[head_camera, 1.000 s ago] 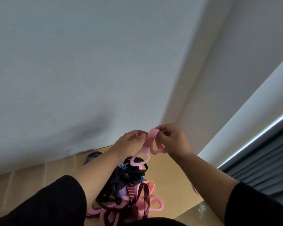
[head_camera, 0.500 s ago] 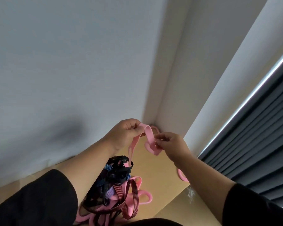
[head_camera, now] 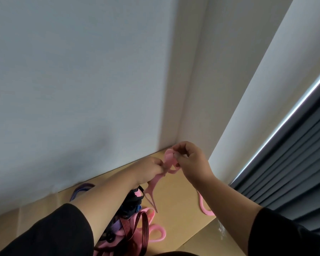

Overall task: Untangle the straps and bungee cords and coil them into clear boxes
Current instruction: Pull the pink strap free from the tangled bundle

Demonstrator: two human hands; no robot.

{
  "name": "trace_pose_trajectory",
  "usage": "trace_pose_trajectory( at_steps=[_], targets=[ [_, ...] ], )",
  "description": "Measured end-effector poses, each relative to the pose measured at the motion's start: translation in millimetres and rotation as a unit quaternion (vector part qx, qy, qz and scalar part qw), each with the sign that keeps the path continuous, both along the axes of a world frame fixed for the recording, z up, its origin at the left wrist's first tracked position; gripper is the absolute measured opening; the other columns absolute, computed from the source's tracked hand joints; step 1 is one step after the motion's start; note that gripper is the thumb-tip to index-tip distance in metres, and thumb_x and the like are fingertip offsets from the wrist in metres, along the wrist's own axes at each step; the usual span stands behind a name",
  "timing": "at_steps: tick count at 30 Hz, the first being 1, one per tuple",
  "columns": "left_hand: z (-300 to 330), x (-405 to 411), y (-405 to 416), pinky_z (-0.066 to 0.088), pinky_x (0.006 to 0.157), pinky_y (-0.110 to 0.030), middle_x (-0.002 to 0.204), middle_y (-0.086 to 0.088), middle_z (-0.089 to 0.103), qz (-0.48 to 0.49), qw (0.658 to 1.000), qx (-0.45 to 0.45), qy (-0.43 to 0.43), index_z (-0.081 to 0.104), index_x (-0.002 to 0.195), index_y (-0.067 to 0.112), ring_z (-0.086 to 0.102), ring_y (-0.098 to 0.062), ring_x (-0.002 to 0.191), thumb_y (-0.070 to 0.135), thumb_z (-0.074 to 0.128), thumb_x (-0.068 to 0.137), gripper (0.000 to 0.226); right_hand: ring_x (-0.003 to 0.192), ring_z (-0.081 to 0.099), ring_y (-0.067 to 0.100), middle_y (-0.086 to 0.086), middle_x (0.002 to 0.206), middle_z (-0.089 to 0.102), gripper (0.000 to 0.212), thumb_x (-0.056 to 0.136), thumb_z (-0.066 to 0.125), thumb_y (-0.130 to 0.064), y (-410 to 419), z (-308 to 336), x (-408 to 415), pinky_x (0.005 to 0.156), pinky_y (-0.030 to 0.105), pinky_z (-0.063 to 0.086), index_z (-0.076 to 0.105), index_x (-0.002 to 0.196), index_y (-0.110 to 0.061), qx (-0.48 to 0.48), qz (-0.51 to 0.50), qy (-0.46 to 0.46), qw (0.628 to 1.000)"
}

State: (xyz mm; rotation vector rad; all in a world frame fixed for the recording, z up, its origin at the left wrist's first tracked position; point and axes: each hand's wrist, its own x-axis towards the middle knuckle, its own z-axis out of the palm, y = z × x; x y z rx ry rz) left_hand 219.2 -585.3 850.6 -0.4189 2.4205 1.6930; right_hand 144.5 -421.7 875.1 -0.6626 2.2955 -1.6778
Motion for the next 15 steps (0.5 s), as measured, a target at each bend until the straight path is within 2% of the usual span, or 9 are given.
trace_pose_trajectory(
  at_steps=[3, 6, 8, 10, 12, 13, 15],
  targets=[
    [-1.4, -5.3, 2.7, 0.041, 0.071, -0.032, 0.067, 0.004, 0.064, 0.032, 0.999, 0.019, -0.014, 0.07, 0.064, 0.027, 0.057, -0.017, 0.069, 0.047, 0.064, 0.08, 0.026, 0.083, 0.067, 0.003, -0.021, 0.092, 0.071, 0.028, 0.095, 0.064, -0.007, 1.5, -4.7, -3.1, 0.069, 0.016, 0.053, 0.067, 0.096, -0.034, -0.007, 0.037, 0.026, 0.999],
    [-8.9, -8.1, 7.7, 0.053, 0.08, -0.036, 0.082, 0.007, 0.075, 0.027, 1.0, 0.012, 0.002, 0.074, 0.076, 0.038, 0.07, -0.013, 0.079, 0.056, 0.062, 0.082, 0.022, 0.094, 0.066, 0.002, -0.02, 0.097, 0.071, 0.033, 0.094, 0.067, -0.01, 1.6, -12.7, -4.0, 0.076, 0.012, 0.05, 0.066, 0.101, -0.042, -0.006, 0.076, 0.046, 0.996],
    [-12.6, -8.6, 10.7, 0.055, 0.084, -0.041, 0.079, 0.007, 0.075, 0.065, 0.998, 0.006, 0.025, 0.074, 0.081, 0.039, 0.07, -0.015, 0.081, 0.048, 0.062, 0.078, 0.016, 0.099, 0.066, 0.002, -0.02, 0.1, 0.07, 0.033, 0.093, 0.069, -0.022, 2.4, -17.8, -5.1, 0.081, 0.014, 0.051, 0.063, 0.103, -0.053, 0.014, 0.099, 0.056, 0.993],
    [-16.0, -7.9, 13.3, 0.055, 0.083, -0.041, 0.08, 0.004, 0.075, 0.087, 0.992, 0.063, 0.058, 0.075, 0.087, 0.032, 0.07, -0.018, 0.084, 0.03, 0.061, 0.078, 0.017, 0.106, 0.065, 0.001, -0.018, 0.106, 0.07, 0.031, 0.09, 0.069, -0.035, 4.1, -23.5, -8.2, 0.092, 0.024, 0.052, 0.06, 0.107, -0.059, 0.045, 0.119, 0.055, 0.99],
    [-19.6, -6.9, 16.5, 0.053, 0.08, -0.035, 0.093, -0.006, 0.076, 0.078, 0.98, 0.165, 0.074, 0.075, 0.092, 0.02, 0.07, -0.021, 0.092, 0.015, 0.061, 0.079, 0.019, 0.109, 0.065, 0.002, -0.015, 0.11, 0.068, 0.03, 0.084, 0.066, -0.044, 6.7, -27.8, -12.4, 0.094, 0.032, 0.053, 0.058, 0.11, -0.057, 0.049, 0.122, 0.031, 0.991],
    [-20.0, -6.5, 18.2, 0.05, 0.078, -0.033, 0.097, -0.009, 0.074, 0.069, 0.971, 0.219, 0.072, 0.074, 0.091, 0.017, 0.068, -0.021, 0.092, 0.015, 0.062, 0.078, 0.018, 0.107, 0.066, 0.002, -0.015, 0.11, 0.067, 0.03, 0.082, 0.064, -0.047, 8.7, -29.7, -15.1, 0.091, 0.03, 0.054, 0.058, 0.11, -0.057, 0.041, 0.121, 0.023, 0.992],
    [-16.2, -7.1, 23.5, 0.047, 0.077, -0.033, 0.096, -0.006, 0.071, 0.061, 0.957, 0.278, 0.056, 0.074, 0.087, 0.023, 0.065, -0.019, 0.091, 0.032, 0.068, 0.077, 0.015, 0.102, 0.066, -0.001, -0.018, 0.105, 0.068, 0.025, 0.082, 0.061, -0.052, 13.0, -31.3, -18.7, 0.083, 0.016, 0.051, 0.06, 0.106, -0.055, 0.035, 0.116, 0.036, 0.992]
  ],
)
